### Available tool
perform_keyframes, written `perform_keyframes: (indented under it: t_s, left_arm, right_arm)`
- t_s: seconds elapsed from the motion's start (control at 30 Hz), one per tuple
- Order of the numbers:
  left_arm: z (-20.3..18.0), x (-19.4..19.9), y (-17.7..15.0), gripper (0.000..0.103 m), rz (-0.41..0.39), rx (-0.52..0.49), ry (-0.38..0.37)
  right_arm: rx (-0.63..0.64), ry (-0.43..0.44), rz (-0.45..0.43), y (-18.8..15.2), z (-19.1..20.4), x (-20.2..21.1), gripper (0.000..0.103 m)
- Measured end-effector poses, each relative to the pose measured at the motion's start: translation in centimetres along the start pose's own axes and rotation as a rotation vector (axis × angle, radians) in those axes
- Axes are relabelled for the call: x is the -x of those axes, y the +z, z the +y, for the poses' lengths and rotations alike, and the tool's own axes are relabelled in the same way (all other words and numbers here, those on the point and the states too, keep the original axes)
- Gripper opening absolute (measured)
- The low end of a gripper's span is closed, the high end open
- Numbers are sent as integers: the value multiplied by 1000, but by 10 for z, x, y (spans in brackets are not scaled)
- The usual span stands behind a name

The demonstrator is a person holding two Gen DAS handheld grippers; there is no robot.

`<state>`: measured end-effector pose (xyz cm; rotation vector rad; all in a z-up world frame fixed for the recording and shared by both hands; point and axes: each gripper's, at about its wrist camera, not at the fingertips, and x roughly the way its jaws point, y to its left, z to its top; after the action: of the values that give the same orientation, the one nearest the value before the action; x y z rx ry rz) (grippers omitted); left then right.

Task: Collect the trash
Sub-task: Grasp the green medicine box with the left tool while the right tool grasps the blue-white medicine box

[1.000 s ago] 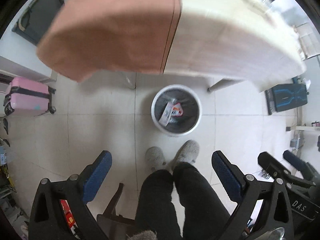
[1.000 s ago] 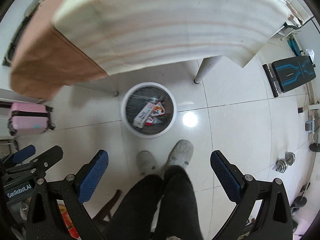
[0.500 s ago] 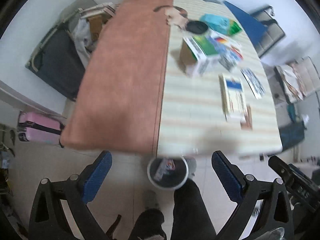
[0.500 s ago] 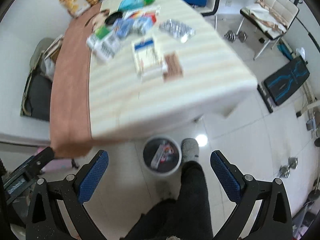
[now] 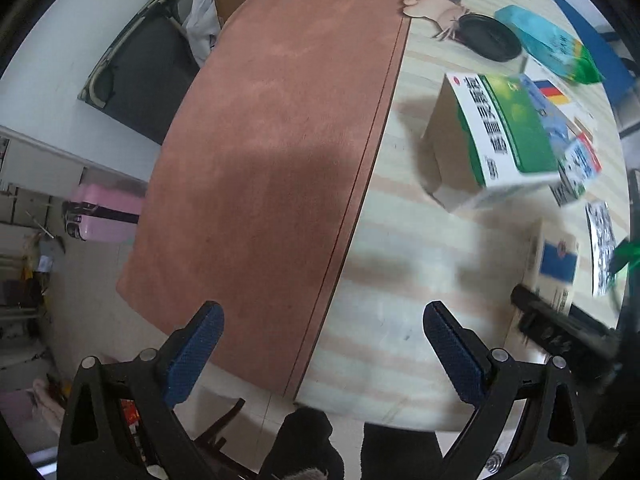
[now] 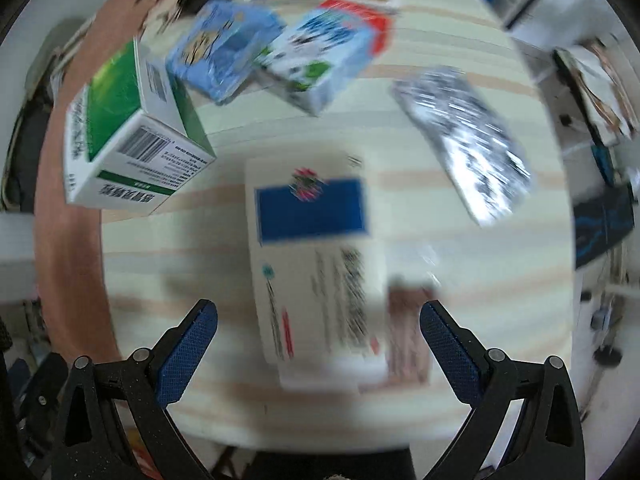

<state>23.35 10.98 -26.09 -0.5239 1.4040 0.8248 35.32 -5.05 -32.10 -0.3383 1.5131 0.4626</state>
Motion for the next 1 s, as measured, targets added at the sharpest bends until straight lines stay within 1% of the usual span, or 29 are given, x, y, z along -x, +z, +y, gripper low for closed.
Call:
perform_keyframes:
  t_s: [0.03,0.13,0.23,0.33,0.4,0.47,0.53,0.6,0.63,0.67,0.73,0.77,0.8,0.83,0.87,1.0]
  left_arm:
    - [-1,0,4,102,1,6,-2]
    - [-8,8,21,102,-4,20,-15]
    - [-16,22,37,102,-22,28,-45]
    - [-26,32,57,102,-21,35,-107]
    - [-35,28,70,102,11,38,-156]
    - [-48,15,87,102,66,50,-204]
    - [-61,1,99,102,117,70,-246]
    - [-73,-12,110,102,152,85,-270]
    - [-80,-17,114,102,163,84,-270]
    - [-85,-22,116,101,170,79,-270]
    - [-96,-33,119,101,187,56,-247]
    - [-100,-37,118,99,190,44,-242]
    - [-103,-40,117,80,184,32,-230]
    - [-105,-41,115,75,175,21,-217]
    - [-105,-40,113,74,162,15,-229]
    - [-106,-21,94,73,63,-73,-175]
  right_arm:
    - [20,-12,16,5,3,-7,86]
    - [61,-41,15,13,6,-10,75]
    - [100,-48,3,15,3,-6,74]
    - [75,6,-13,18,-17,15,75]
    - [45,35,-50,24,-35,37,75]
    - [13,49,-82,34,-52,56,75]
    - [-8,50,-99,46,-66,68,75]
    - [-26,31,-118,64,-80,75,75]
    - [-36,27,-123,62,-84,75,75]
    - [-54,27,-124,68,-89,74,75]
    - [-83,27,-122,73,-101,74,75]
    - [-95,28,-119,76,-107,71,75]
    - [-103,30,-116,77,-110,69,75]
    - [-111,33,-112,81,-109,66,75]
    - [-116,38,-109,83,-109,64,75]
    - [-112,46,-114,76,-108,65,75]
